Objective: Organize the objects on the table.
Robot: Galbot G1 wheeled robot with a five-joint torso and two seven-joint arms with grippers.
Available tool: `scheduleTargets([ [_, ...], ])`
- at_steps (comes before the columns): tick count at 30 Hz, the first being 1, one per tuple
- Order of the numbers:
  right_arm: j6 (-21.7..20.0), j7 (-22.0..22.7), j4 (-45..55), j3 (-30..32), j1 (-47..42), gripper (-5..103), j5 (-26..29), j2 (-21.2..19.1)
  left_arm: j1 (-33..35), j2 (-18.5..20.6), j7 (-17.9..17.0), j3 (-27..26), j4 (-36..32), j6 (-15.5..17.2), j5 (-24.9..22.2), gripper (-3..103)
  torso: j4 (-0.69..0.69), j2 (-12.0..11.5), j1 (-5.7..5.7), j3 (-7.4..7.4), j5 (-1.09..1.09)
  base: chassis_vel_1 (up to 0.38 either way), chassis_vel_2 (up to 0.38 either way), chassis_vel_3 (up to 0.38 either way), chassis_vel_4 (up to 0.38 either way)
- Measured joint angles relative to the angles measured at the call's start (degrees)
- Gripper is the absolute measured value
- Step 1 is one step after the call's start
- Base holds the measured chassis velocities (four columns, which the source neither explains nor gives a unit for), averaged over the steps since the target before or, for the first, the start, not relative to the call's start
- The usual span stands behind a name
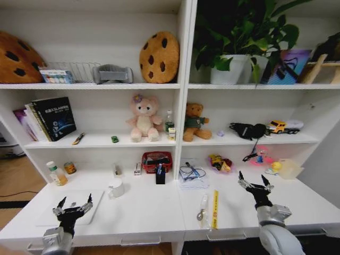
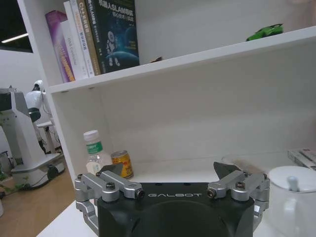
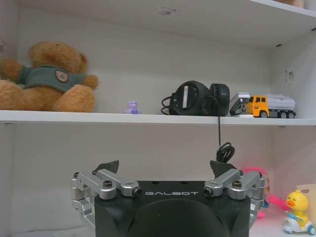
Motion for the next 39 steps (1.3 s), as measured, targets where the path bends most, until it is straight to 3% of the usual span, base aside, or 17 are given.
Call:
scheduleTargets([
  [5, 0.2, -0.2, 0.6, 0.1, -1.0, 100, -0.1, 0.4, 0.1, -0.1, 0.0, 0.0, 0.0, 0.0, 0.0, 100, 0.02, 0.0, 0.0, 0.0, 0.02, 0.229, 0.244, -0.239, -0.24],
  [15, 0.9, -5.7, 4.5, -2.5, -7.1, 100, -1.8, 1.2, -0.4, 0.2, 0.0, 0.0, 0.3, 0.0, 0.0, 100, 0.0, 0.0, 0.0, 0.0, -0.01, 0.161, 0.161, -0.164, -0.151],
  [26, 0.2, -4.5, 6.2, -6.7, -6.0, 100, -3.2, 0.6, -0.6, 0.4, 0.0, -0.2, 0.6, -0.2, -0.2, 100, 0.02, 0.0, 0.0, 0.0, 0.02, 0.093, 0.081, -0.077, -0.076],
  [30, 0.1, -4.1, 6.2, -6.9, -6.0, 100, -3.2, 0.6, -0.6, 0.4, 0.0, -0.2, 0.7, -0.3, -0.2, 100, -0.01, 0.0, 0.0, 0.0, 0.03, 0.187, 0.187, -0.193, -0.194],
  [32, 0.2, -4.0, 6.2, -6.8, -6.0, 100, -3.2, 0.6, -0.6, 0.4, 0.0, -0.2, 0.7, -0.3, -0.2, 100, 0.05, 0.0, 0.01, 0.01, 0.05, 0.223, 0.246, -0.213, -0.247],
  [34, 0.3, -3.9, 6.2, -6.6, -6.0, 100, -3.2, 0.5, -0.7, 0.4, 0.0, -0.1, 0.8, -0.3, -0.2, 100, -0.01, 0.0, 0.0, 0.0, -0.05, 0.23, 0.255, -0.228, -0.263],
  [36, 0.8, -3.7, 6.2, -6.5, -6.0, 100, -3.1, 0.5, -0.7, 0.4, 0.0, 0.0, 0.8, -0.3, -0.2, 100, -0.01, 0.0, -0.01, 0.0, 0.04, 0.287, 0.262, -0.254, -0.259],
  [39, 1.8, -3.7, 6.2, -5.8, -6.3, 100, -2.5, 0.8, -0.6, 0.3, 0.0, 0.0, 0.8, -0.3, -0.2, 100, 0.04, 0.0, 0.0, 0.0, -0.03, 0.28, 0.255, -0.285, -0.244],
])
